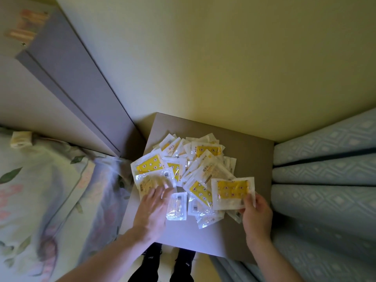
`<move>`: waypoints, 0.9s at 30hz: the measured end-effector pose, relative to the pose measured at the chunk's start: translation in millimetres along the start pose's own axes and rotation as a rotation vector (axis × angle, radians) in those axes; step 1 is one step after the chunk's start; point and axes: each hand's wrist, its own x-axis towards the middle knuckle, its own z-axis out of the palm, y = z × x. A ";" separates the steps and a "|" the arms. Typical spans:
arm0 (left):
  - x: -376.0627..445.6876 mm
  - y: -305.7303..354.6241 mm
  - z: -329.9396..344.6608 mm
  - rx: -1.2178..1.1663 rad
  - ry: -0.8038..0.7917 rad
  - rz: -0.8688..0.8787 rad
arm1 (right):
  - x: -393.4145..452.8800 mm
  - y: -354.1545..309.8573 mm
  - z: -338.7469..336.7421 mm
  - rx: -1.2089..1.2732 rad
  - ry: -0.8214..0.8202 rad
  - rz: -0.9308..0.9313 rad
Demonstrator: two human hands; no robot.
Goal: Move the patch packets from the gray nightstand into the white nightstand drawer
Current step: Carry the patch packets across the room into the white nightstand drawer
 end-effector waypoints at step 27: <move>34.5 -58.8 -36.8 0.005 0.091 -0.019 | 4.4 -1.9 35.8 0.102 -0.088 0.202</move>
